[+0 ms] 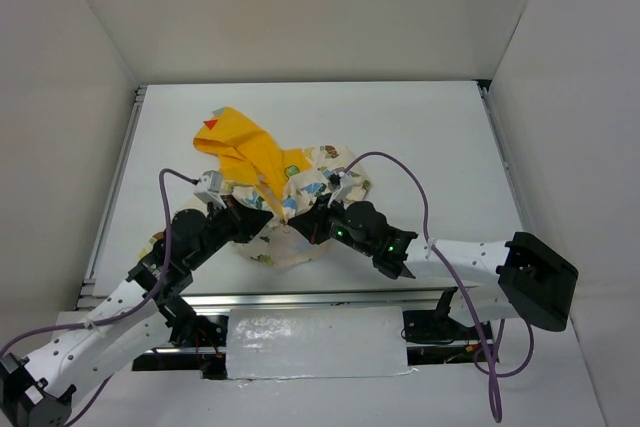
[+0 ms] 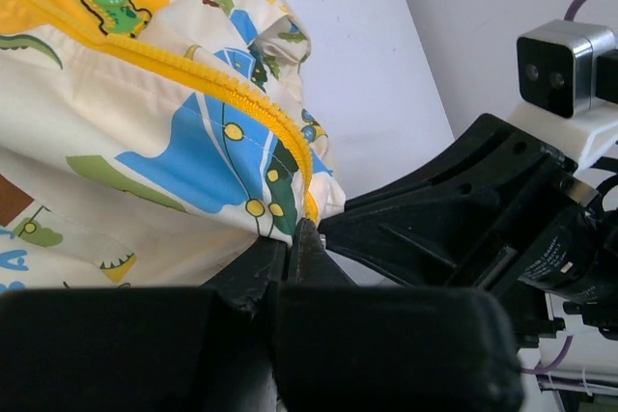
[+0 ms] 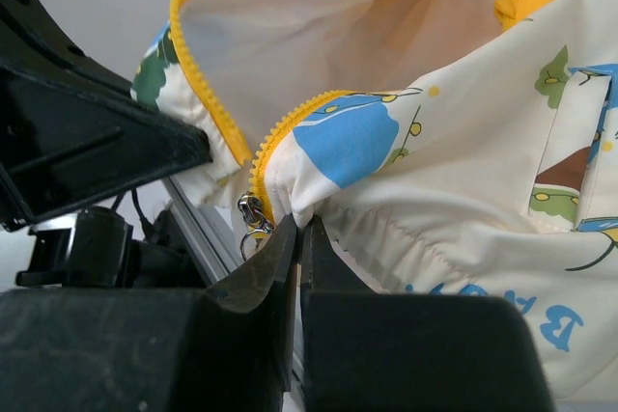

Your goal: Zip up the jacket

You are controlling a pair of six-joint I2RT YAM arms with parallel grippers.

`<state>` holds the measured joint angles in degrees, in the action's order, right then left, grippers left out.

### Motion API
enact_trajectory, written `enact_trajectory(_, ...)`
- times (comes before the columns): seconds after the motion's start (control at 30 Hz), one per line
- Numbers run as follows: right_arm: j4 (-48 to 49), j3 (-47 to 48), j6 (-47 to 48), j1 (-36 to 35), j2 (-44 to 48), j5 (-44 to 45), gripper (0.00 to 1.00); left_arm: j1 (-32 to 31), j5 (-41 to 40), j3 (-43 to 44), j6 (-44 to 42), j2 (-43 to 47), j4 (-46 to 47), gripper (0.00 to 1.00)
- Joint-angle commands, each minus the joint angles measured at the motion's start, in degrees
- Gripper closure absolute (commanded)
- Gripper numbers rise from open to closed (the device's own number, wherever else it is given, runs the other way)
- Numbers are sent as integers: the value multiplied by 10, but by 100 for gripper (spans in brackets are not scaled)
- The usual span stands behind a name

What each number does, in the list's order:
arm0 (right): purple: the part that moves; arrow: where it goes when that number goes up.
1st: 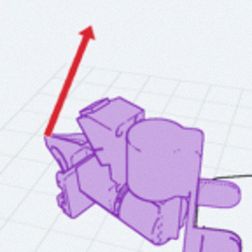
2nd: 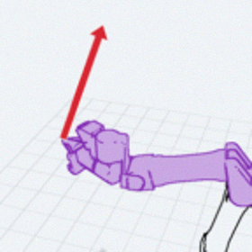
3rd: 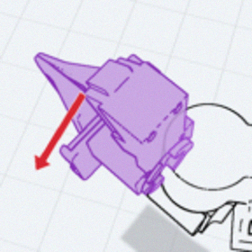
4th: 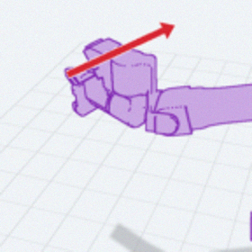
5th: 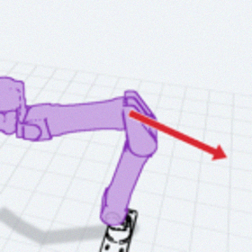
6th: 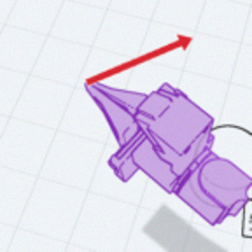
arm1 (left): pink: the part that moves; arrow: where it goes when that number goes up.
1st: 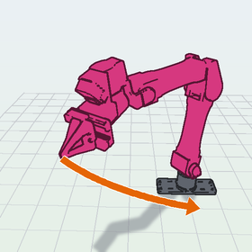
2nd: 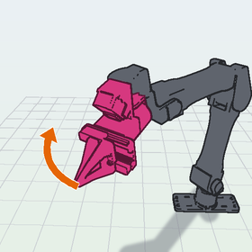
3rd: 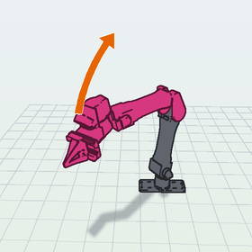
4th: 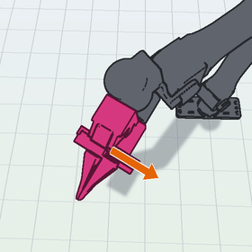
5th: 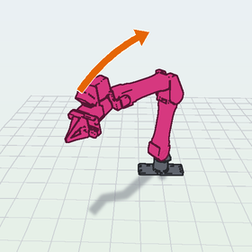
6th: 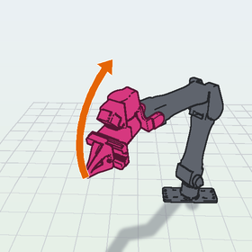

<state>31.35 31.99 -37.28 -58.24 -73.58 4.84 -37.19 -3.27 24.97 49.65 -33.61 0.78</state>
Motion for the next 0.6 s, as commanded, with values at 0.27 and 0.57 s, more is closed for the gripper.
enact_trajectory(0.27, 41, 11, -26, 0, -2, 36, 100, 2, 39, -20, 6, 3, 58, 100)
enact_trajectory(0.57, 17, 19, -20, -1, -12, 39, 100, 2, 35, -15, 5, 11, 48, 100)
